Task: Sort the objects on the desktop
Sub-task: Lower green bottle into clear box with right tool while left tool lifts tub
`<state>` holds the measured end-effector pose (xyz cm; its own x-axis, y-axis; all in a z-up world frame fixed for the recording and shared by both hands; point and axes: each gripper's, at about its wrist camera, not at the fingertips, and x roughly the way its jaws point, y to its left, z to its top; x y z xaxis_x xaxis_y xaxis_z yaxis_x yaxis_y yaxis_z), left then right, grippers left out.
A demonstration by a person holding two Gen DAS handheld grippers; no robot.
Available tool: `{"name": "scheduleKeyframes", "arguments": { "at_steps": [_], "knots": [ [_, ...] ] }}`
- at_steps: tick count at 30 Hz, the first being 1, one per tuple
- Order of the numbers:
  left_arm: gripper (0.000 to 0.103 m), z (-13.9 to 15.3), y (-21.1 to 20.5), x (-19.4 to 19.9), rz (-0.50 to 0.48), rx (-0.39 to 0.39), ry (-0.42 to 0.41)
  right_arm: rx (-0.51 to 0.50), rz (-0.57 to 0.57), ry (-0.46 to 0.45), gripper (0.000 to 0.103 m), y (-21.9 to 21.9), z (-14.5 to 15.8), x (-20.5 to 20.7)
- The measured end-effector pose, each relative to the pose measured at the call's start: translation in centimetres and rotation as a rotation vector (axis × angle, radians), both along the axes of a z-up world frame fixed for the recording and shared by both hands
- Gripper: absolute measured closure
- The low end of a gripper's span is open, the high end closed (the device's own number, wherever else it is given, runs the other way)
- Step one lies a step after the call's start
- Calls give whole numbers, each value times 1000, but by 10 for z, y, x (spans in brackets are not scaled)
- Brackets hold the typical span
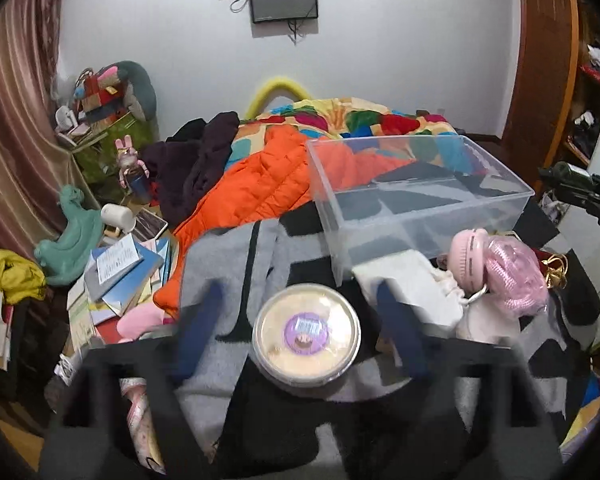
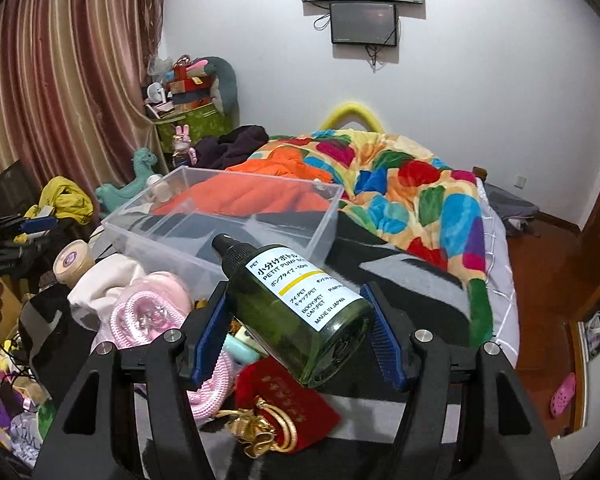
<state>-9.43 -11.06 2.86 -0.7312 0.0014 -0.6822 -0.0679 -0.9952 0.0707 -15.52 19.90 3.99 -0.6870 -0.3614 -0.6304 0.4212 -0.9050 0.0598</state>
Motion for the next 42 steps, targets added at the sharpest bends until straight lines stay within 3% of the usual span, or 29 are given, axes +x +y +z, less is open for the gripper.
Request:
{"name": "scheduleKeyframes", "arguments": {
  "at_steps": [3,6,8,13,20,23,24,27,31,42],
  "knots": [
    [20,-9,-5,0,10,-10,-16,5,-1,-20,42,-1,-6,-1],
    [18,-25,-12,-10,1,35,-89,8,-5,-23,42,-1,-4,-3],
    [16,-29,-14,-11,-15,76,-84,6,-6,-13,42,-2,0,-5],
    [15,-34,-5,-13,-36,61,-69,6,8,-18,42,-15,7,-18],
    [16,-59,7,-19,-50,11,-123,44,34,-57,42,-43,1,-50],
    [32,-63,0,-24,-14,22,-129,51,41,-91,42,-53,-5,-66],
    [37,-63,-3,-26,-8,48,-129,52,43,-100,42,-56,-7,-70],
    [38,-60,-13,-28,11,104,-126,72,46,-126,42,-65,-12,-79],
    [40,-49,-13,-26,23,77,-91,119,66,-133,42,-76,-17,-85],
    [40,16,6,-35,-61,96,45,198,107,-105,42,-101,-24,-93]
  ]
}}
